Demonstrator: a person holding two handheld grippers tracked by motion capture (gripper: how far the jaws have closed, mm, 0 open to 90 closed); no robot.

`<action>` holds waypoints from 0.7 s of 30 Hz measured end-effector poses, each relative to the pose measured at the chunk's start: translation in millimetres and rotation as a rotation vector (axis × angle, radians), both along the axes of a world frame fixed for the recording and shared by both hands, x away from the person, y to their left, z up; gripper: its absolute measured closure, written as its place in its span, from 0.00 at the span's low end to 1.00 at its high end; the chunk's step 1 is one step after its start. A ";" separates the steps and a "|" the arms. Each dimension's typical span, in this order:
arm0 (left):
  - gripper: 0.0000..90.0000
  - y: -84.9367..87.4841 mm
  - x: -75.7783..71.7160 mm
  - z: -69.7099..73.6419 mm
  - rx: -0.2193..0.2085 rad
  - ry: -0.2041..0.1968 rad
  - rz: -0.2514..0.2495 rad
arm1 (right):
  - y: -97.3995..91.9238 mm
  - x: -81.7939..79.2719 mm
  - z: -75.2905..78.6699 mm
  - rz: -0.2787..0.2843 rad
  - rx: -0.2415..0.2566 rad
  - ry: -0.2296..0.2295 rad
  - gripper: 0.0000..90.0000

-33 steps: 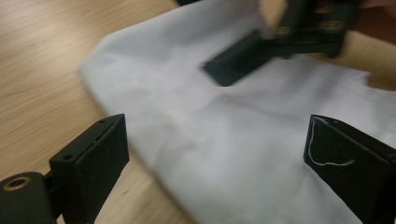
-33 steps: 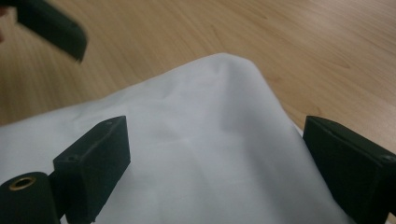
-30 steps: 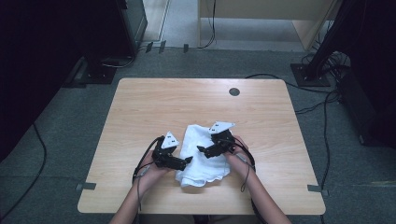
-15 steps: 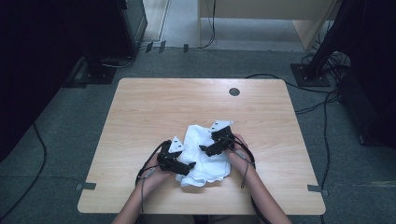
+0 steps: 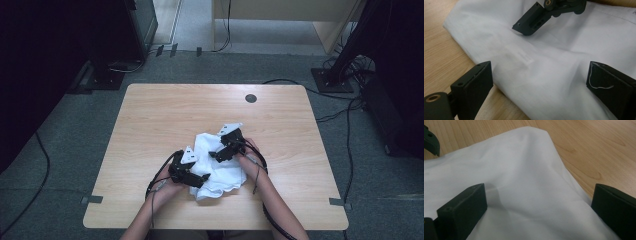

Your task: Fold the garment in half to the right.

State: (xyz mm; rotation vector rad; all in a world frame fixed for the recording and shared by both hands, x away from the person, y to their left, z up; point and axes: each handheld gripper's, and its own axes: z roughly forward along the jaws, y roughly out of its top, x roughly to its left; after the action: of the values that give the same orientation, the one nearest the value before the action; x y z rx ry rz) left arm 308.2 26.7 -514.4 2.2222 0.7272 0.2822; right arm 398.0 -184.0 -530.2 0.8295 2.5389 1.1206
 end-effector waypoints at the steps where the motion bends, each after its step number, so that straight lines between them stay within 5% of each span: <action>1: 0.08 0.5 -0.1 0.6 -0.004 -0.001 0.003 | 0.2 -0.5 0.2 -0.003 0.004 0.000 0.02; 9: 0.07 1.2 -3.0 9.2 -0.016 -0.039 0.007 | -4.8 -20.2 23.1 0.006 0.032 -0.086 0.08; 12: 0.07 2.5 -3.3 10.1 -0.013 -0.045 0.011 | -7.6 -30.7 32.4 0.019 0.059 -0.086 0.08; 17: 0.07 1.0 -3.0 6.2 -0.007 -0.030 0.003 | -10.2 -49.6 25.0 0.048 0.052 -0.068 0.08; 21: 0.07 -1.1 -3.1 1.2 0.010 -0.023 0.000 | -10.5 -48.6 12.5 0.036 0.013 -0.051 0.08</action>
State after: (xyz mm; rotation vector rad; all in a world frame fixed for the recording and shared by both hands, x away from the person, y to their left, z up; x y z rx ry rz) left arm 305.1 25.5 -513.2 2.2243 0.7149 0.3119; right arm 349.4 -194.5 -517.7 0.7516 2.5167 1.1553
